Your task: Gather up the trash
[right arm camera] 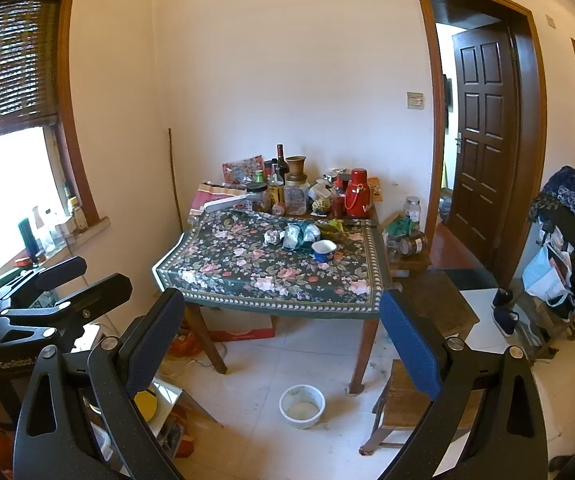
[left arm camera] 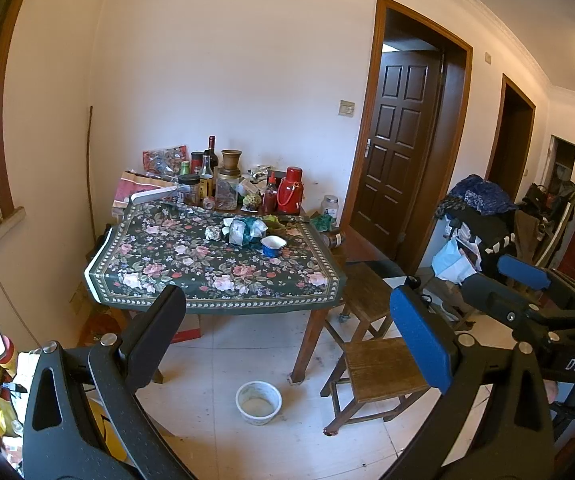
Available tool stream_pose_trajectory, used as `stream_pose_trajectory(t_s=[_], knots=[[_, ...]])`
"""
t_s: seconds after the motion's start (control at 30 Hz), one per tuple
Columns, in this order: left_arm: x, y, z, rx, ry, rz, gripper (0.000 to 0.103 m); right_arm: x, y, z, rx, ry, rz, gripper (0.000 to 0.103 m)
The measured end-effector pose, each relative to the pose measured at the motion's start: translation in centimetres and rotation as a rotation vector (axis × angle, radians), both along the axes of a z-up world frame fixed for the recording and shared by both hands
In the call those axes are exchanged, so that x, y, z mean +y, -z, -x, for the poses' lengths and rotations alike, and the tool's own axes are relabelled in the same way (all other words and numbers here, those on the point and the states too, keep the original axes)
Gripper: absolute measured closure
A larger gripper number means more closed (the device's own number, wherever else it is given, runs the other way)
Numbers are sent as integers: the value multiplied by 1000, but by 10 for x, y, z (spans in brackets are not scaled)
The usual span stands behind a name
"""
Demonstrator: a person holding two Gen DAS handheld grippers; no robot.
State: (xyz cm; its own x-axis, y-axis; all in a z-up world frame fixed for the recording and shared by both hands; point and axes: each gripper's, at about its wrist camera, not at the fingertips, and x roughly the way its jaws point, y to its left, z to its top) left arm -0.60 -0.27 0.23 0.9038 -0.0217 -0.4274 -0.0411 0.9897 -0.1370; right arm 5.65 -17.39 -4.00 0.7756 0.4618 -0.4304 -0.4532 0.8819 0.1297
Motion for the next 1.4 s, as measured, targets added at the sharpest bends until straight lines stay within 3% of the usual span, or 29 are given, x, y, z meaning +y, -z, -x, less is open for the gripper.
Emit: stream_pose_trajectory(t_s=[0.77, 1.1, 1.4], knots=[[8, 11, -16, 4, -24, -4, 1, 0, -1, -11, 5, -20, 1, 6], [-14, 11, -44, -7, -68, -12, 1, -12, -3, -38, -13, -43, -1, 6], [-9, 7, -97, -12, -95, -40, 1, -10, 5, -83, 1, -26, 2, 6]])
